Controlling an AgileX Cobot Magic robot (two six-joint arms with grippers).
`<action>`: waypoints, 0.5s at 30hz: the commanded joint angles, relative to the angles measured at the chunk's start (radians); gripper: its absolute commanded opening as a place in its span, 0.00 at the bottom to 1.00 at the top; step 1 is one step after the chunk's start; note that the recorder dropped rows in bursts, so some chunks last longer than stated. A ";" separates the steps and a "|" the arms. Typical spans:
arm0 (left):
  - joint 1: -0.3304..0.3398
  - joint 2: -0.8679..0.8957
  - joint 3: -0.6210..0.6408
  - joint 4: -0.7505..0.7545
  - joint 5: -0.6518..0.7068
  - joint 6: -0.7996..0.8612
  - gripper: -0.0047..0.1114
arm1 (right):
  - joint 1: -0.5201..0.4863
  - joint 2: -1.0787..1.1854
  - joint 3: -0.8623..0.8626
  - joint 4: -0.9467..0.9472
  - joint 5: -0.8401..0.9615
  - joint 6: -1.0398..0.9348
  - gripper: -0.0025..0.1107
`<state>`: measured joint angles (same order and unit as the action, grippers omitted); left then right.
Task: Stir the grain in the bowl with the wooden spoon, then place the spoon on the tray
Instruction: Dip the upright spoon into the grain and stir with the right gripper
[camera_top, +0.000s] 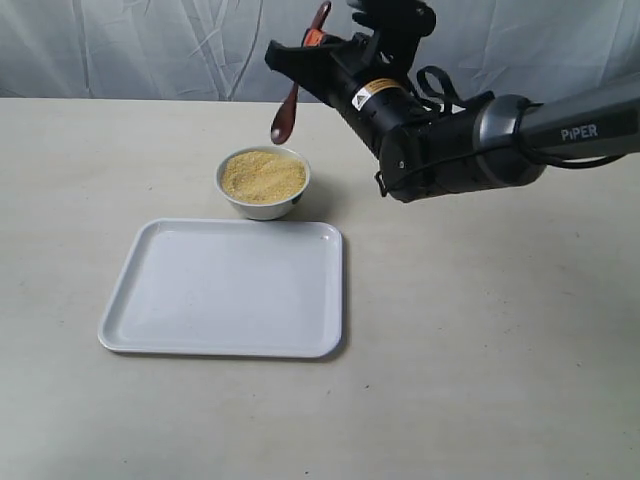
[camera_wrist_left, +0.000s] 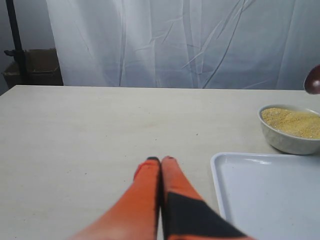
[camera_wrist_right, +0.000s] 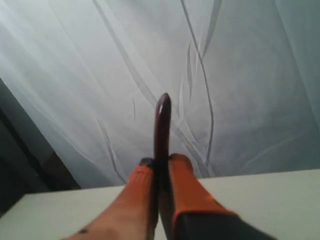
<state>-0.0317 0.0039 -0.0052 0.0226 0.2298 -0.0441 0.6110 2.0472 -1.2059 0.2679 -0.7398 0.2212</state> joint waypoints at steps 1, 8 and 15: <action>0.002 -0.004 0.005 0.001 -0.013 0.000 0.04 | -0.004 0.025 -0.002 0.003 0.066 -0.074 0.01; 0.002 -0.004 0.005 0.001 -0.013 0.000 0.04 | -0.003 0.063 -0.011 -0.011 0.066 -0.094 0.01; 0.002 -0.004 0.005 0.001 -0.013 0.000 0.04 | 0.013 0.109 -0.018 -0.019 0.062 -0.090 0.01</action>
<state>-0.0317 0.0039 -0.0052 0.0226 0.2298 -0.0441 0.6163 2.1404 -1.2183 0.2657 -0.6806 0.1416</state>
